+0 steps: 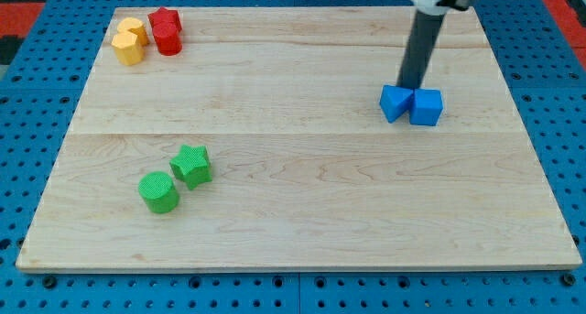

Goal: Place the blue cube towards the right to the blue triangle

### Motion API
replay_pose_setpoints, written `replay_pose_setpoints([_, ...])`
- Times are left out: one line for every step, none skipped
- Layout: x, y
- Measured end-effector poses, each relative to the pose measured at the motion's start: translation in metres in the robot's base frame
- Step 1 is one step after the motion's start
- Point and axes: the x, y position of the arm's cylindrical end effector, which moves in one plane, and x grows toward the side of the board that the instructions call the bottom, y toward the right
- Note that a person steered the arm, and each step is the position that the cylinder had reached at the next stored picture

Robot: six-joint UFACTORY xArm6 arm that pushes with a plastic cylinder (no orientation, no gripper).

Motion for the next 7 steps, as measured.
replay_pose_setpoints([0.006, -0.038])
replay_pose_setpoints([0.006, -0.045])
replay_pose_setpoints([0.006, -0.035])
replay_pose_setpoints([0.0, 0.021])
replay_pose_setpoints([0.0, 0.106])
replay_pose_setpoints([0.037, 0.118])
replay_pose_setpoints([0.058, 0.085])
